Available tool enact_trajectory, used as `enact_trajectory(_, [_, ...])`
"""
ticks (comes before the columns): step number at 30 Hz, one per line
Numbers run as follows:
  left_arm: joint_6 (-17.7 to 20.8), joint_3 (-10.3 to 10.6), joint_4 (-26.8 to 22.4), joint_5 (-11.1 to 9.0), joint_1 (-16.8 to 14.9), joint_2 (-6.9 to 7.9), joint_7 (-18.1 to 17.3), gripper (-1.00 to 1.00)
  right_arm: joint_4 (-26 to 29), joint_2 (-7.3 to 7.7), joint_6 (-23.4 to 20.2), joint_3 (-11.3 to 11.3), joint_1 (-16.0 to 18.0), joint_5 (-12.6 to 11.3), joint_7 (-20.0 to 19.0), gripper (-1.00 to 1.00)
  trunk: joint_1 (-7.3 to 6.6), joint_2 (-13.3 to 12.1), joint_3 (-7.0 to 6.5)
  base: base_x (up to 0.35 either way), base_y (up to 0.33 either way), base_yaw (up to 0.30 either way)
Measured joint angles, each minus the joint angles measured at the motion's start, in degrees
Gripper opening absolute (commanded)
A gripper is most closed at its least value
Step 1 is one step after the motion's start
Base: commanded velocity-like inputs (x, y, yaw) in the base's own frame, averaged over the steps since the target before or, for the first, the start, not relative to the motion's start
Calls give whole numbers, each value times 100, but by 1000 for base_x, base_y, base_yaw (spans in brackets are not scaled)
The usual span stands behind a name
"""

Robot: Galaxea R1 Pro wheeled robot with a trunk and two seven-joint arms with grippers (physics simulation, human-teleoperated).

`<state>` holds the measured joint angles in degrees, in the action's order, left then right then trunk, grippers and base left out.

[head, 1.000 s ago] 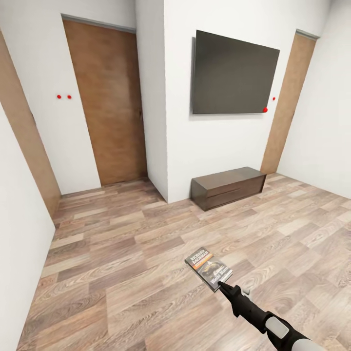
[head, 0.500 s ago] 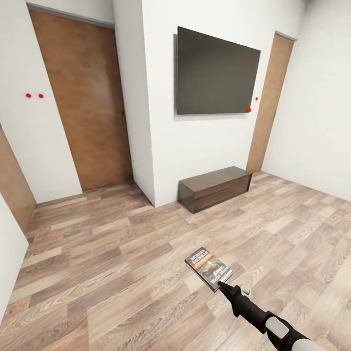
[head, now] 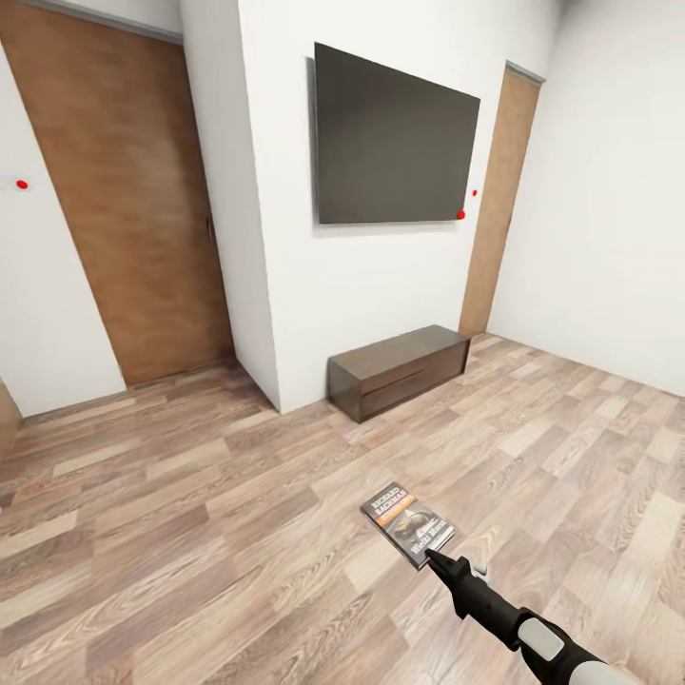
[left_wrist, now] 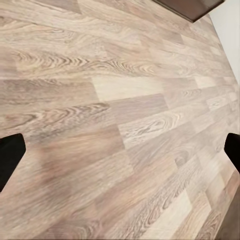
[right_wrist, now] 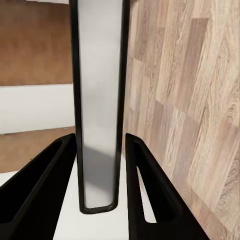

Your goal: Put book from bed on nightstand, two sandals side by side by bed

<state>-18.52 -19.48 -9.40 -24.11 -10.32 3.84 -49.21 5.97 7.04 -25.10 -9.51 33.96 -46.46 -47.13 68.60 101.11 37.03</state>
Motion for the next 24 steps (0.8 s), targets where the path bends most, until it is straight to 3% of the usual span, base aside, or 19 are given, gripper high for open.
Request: enact_trajectory(24, [0,0,0,0,0,2,-2,100,0,0,-6,-6,0,0,0,-100,0,0,0,224,0,-141])
